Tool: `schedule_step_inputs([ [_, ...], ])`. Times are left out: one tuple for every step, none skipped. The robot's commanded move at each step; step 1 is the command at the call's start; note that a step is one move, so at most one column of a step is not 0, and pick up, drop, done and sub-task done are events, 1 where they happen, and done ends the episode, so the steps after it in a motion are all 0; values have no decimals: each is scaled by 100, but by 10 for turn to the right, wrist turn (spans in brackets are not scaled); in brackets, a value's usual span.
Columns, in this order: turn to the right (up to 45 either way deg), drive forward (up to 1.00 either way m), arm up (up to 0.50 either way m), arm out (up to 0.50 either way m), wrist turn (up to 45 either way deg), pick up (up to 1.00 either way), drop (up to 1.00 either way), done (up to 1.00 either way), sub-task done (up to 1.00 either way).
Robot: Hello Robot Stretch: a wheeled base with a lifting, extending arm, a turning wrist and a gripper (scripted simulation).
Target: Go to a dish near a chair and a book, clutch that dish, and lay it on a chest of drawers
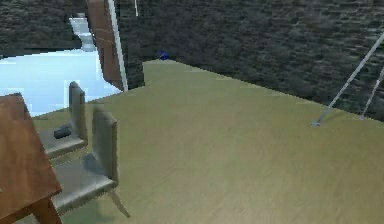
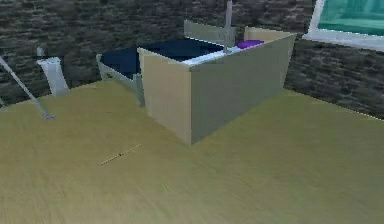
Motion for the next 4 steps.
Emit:
schedule_step_inputs([
  [0, 100, 0, 0, 0, 0, 0, 0, 0],
  [-90, 0, 0, 0, 0, 0, 0, 0, 0],
  [0, 20, 0, 0, 0, 0, 0, 0, 0],
  [450, 0, 0, 0, 0, 0, 0, 0, 0],
])
